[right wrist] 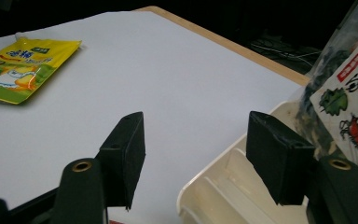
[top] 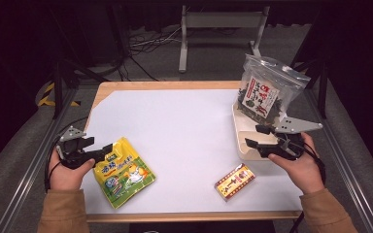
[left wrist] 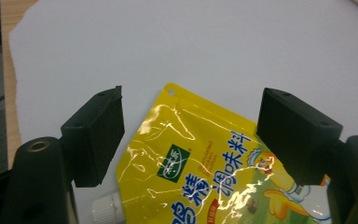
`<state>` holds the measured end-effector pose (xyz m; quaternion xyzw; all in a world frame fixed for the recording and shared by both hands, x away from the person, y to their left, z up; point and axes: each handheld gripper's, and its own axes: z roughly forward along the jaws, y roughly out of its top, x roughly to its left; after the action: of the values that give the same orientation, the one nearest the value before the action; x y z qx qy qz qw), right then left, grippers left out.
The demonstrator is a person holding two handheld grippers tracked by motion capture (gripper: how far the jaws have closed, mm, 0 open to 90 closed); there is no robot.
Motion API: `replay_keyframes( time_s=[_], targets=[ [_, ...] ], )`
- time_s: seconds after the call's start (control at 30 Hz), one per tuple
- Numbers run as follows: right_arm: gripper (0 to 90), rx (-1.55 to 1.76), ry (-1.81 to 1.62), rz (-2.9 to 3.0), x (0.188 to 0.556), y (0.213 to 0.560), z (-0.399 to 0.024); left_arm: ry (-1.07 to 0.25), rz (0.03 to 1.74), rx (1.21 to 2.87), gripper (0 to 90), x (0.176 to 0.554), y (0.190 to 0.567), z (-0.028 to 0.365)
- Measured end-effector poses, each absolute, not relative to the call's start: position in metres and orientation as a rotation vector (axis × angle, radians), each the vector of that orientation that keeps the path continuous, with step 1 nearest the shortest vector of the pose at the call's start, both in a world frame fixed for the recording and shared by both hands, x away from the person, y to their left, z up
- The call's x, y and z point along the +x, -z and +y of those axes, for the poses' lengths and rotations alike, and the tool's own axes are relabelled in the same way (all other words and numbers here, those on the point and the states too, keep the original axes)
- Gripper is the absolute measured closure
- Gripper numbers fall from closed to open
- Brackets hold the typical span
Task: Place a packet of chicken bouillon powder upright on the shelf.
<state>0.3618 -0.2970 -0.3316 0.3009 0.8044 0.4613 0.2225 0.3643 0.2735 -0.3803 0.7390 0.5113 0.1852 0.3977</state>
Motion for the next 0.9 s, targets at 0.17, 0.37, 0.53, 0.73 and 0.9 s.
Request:
replay_keyframes(
  time_s=[0.17,0.37,0.53,0.73,0.9],
  targets=[
    [37.9,0.83,-1.287,2.227,0.359,0.34,-0.293,-0.455,1.35,1.844,18.1,0.361,0.387,0.279],
    [37.4,0.82,-1.297,2.219,0.36,0.343,-0.293,-0.42,1.431,1.827,18.0,0.354,0.399,0.284],
    [37.2,0.805,-1.302,2.232,0.359,0.343,-0.291,-0.408,1.497,1.815,17.8,0.35,0.407,0.287],
    [36.8,0.786,-1.316,2.221,0.36,0.339,-0.289,-0.379,1.539,1.822,16.0,0.346,0.416,0.287],
    [36.7,0.777,-1.319,2.217,0.361,0.337,-0.286,-0.349,1.572,1.828,15.4,0.345,0.421,0.287]
  ],
)
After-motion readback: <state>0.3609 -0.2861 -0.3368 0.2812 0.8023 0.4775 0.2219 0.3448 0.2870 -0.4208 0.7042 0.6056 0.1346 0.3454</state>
